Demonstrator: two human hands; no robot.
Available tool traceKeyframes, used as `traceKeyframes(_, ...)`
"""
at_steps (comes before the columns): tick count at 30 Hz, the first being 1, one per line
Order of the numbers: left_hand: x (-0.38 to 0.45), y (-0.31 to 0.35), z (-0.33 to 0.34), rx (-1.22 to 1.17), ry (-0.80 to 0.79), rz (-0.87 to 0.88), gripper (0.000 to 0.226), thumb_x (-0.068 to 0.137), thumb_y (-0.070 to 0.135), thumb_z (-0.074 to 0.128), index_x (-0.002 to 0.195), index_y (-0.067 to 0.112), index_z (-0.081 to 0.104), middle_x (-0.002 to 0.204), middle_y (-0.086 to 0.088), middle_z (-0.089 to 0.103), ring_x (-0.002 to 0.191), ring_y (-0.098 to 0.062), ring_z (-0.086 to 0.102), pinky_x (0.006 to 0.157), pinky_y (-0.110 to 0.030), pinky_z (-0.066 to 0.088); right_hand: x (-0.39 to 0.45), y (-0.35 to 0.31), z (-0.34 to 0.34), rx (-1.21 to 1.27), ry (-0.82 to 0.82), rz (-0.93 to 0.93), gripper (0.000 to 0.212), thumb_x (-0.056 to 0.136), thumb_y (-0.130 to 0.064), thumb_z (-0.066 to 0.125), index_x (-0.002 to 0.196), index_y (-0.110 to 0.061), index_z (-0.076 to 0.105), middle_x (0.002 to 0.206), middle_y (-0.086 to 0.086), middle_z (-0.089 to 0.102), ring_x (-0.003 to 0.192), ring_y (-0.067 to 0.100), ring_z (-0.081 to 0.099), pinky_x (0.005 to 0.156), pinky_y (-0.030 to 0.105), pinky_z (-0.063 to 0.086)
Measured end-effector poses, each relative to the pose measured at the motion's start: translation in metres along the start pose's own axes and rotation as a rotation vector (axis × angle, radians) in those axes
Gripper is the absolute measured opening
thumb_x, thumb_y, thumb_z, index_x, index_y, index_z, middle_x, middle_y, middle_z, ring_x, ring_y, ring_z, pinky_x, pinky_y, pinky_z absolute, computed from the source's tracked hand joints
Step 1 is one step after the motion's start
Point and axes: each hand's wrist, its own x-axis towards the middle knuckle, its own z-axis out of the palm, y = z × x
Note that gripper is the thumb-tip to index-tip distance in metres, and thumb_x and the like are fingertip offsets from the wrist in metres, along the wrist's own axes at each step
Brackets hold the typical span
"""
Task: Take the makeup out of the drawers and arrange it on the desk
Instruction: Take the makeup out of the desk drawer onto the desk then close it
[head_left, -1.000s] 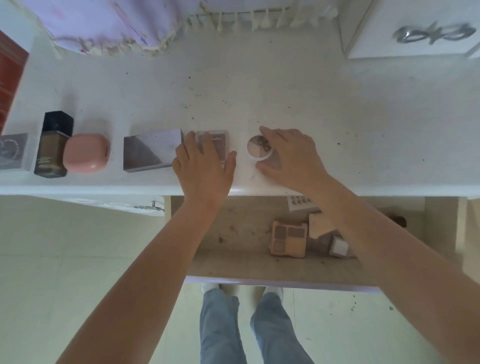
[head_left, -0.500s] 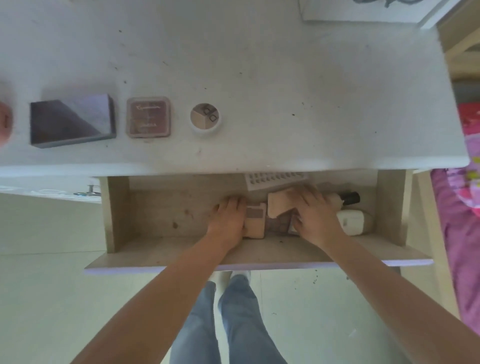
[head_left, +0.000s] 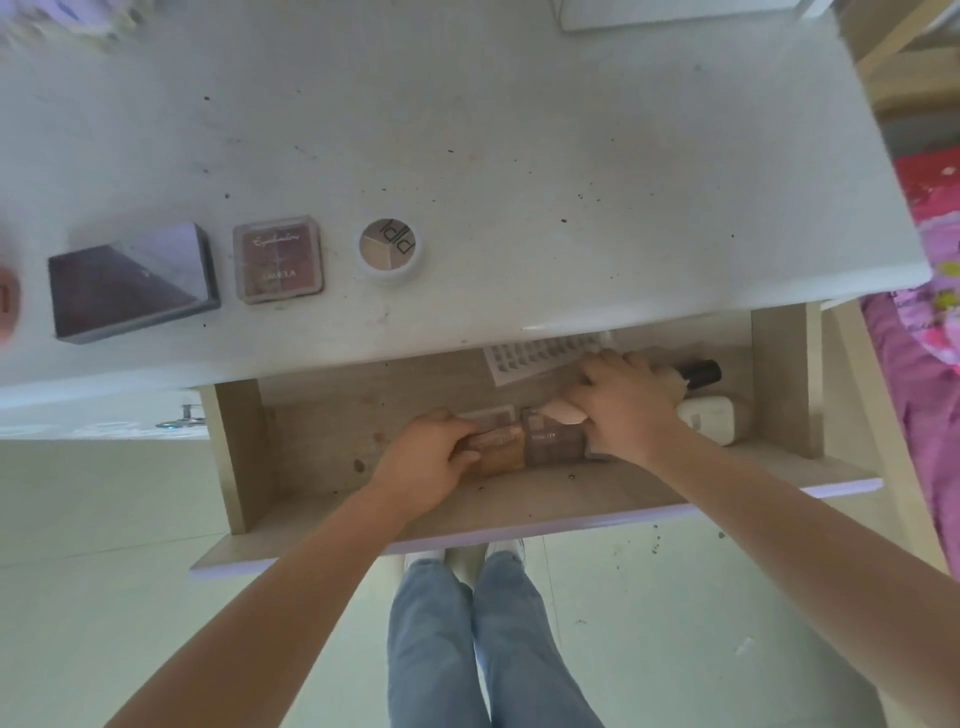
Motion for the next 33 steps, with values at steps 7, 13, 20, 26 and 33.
traceKeyframes(7,-0.039,0.022,-0.063,-0.245,0.273,-0.009,0.027,0.086,0.018,0.06,0.113,0.018,0.063,0.093,0.012,0.055,0.085,-0.004,0.05,0.073,-0.01,0.036,-0.049,0.001,-0.056,0.377,0.342,0.133,0.033,0.082,-0.031,0.046,0.084,-0.01,0.072,0.068,0.004,0.066,0.054,0.015,0.061,0.041,0.016,0.038)
traceKeyframes(13,-0.017,0.051,-0.124,-0.485,0.546,-0.033,0.014,0.087,0.014,0.059,0.097,0.024,0.061,0.077,0.023,0.054,0.071,0.009,0.05,0.062,0.008,0.038,-0.026,0.005,-0.111,0.497,0.656,0.109,0.035,0.082,-0.023,0.046,0.1,-0.002,0.068,0.087,0.018,0.065,0.069,0.018,0.061,0.058,0.014,0.042)
traceKeyframes(20,0.037,0.063,-0.14,-0.182,0.52,-0.092,0.023,0.092,0.014,0.049,0.109,0.006,0.063,0.111,-0.009,0.065,0.104,-0.022,0.057,0.083,-0.017,0.036,0.014,0.028,-0.073,0.309,0.659,0.014,0.034,0.078,-0.009,0.039,0.111,-0.01,0.047,0.105,0.032,0.059,0.077,0.04,0.067,0.059,0.035,0.057)
traceKeyframes(26,0.043,0.059,-0.129,0.172,0.444,-0.107,0.033,0.094,0.006,0.038,0.125,0.002,0.046,0.133,-0.013,0.042,0.125,-0.028,0.035,0.097,-0.034,0.037,0.013,0.026,-0.049,0.237,0.534,0.067,0.072,0.058,0.004,0.079,0.119,-0.007,0.042,0.115,0.037,0.055,0.088,0.041,0.067,0.065,0.037,0.057)
traceKeyframes(33,0.026,0.049,-0.117,0.505,0.144,0.135,0.068,0.091,0.04,0.048,0.144,0.009,0.018,0.155,-0.007,0.007,0.145,-0.023,0.002,0.118,-0.035,0.005,0.015,0.028,-0.044,0.18,0.542,0.052,0.045,0.097,-0.04,0.021,0.121,-0.008,0.042,0.121,0.028,0.058,0.096,0.034,0.067,0.073,0.034,0.056)
